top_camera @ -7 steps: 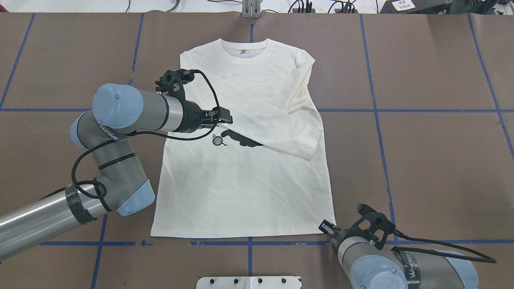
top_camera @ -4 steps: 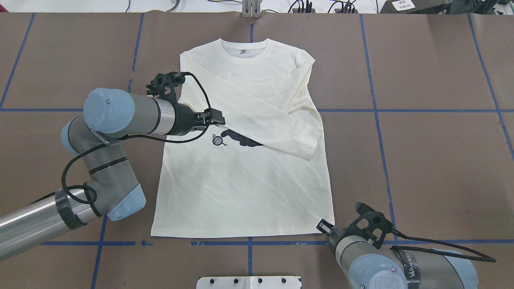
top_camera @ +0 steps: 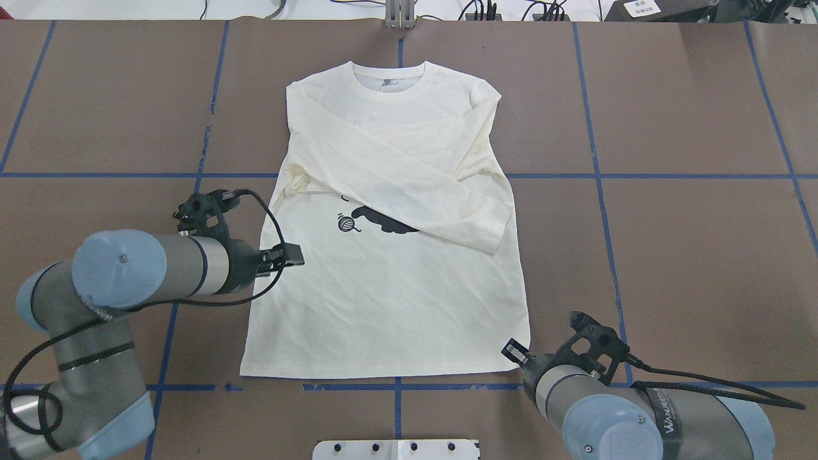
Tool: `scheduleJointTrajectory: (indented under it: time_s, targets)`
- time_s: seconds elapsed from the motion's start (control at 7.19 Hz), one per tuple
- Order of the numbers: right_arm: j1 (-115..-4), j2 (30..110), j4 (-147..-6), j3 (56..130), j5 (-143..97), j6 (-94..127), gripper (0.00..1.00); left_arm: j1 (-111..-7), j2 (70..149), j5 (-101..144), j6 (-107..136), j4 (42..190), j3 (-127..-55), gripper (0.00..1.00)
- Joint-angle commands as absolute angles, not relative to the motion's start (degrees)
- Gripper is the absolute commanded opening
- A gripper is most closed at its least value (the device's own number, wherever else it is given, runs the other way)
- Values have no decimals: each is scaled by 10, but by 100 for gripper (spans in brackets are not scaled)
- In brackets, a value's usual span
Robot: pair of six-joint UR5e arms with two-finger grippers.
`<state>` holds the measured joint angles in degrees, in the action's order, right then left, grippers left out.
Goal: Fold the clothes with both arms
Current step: 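Grasp the hem corners with both grippers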
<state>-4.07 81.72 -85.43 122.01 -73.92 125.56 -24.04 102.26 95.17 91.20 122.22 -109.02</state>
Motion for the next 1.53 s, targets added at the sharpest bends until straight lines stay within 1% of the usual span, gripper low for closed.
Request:
scheduleJointTrajectory:
  time_s: [0.0,0.14,0.28,0.56,0.7,0.97,1.11,1.39]
  targets:
    - [-41,818,-854,1223,-742,1255,0,-167,953,904,955,1180,-1151,71]
    - [-40,817,-854,1222,-742,1255,0,-151,940,908,979,1171,-1152,70]
    - [-40,817,-854,1221,-742,1255,0,-148,940,928,992,1135,-1168,68]
    - [-40,817,-854,1219,-742,1255,0,-108,940,933,1029,1116,-1164,64]
    - [-40,817,-854,1220,-742,1255,0,-107,940,933,1030,1116,-1164,61]
    - [-40,819,-854,1221,-742,1255,0,-107,942,933,1029,1116,-1165,59]
    - [-40,822,-855,1221,-742,1254,0,-107,944,933,1029,1117,-1165,57]
    - [-41,823,-854,1220,-742,1255,0,-107,941,930,1028,1117,-1161,56]
